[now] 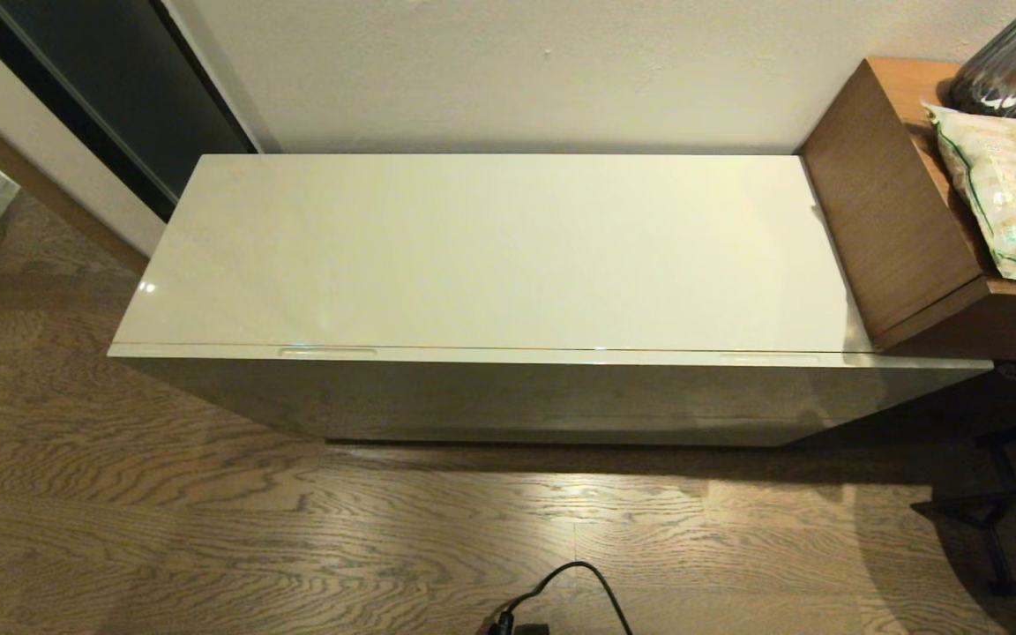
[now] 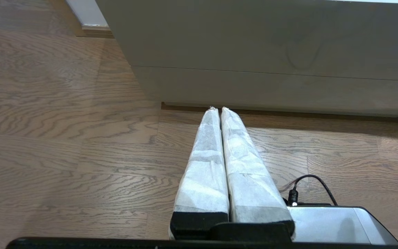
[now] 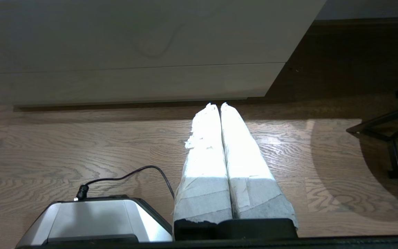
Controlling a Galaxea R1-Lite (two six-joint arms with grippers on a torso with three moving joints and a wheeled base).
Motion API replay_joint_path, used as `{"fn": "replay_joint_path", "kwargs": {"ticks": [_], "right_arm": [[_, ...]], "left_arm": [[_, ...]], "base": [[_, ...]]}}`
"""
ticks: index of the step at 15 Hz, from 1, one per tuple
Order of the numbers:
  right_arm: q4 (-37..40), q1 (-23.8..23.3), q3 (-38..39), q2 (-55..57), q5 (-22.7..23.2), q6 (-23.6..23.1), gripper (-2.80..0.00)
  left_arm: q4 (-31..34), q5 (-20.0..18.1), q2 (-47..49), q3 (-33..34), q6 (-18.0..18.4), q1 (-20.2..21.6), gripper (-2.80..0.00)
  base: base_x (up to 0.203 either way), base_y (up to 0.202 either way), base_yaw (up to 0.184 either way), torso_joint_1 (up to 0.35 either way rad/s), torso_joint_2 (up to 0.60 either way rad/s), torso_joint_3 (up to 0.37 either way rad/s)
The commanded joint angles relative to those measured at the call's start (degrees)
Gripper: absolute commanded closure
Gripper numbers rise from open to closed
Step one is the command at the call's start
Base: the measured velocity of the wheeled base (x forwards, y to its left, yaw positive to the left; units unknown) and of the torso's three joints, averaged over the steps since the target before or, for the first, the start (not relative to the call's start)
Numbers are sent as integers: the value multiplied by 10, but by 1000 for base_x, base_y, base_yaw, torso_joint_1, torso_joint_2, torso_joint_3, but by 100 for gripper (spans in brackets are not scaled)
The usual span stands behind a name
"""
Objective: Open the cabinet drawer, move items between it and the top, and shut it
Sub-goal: Open the drawer
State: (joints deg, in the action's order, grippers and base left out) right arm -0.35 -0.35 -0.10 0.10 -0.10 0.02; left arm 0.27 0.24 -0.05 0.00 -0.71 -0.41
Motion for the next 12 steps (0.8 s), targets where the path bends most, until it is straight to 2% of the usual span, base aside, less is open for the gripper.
{"fn": "replay_joint_path", "kwargs": {"ticks": [1, 9, 12], "right_arm": [[0, 0, 0, 1, 0, -1, 0], [0, 0, 0, 1, 2, -6, 0], [1, 0, -1, 1, 8, -45, 0]], "left_arm": [[-1, 1, 0, 0, 0, 0, 0], [-1, 0, 0, 0, 0, 0, 0], [-1, 0, 0, 0, 0, 0, 0]], "base": [[0, 0, 0, 0, 0, 0], [0, 0, 0, 0, 0, 0], [0, 0, 0, 0, 0, 0]]}}
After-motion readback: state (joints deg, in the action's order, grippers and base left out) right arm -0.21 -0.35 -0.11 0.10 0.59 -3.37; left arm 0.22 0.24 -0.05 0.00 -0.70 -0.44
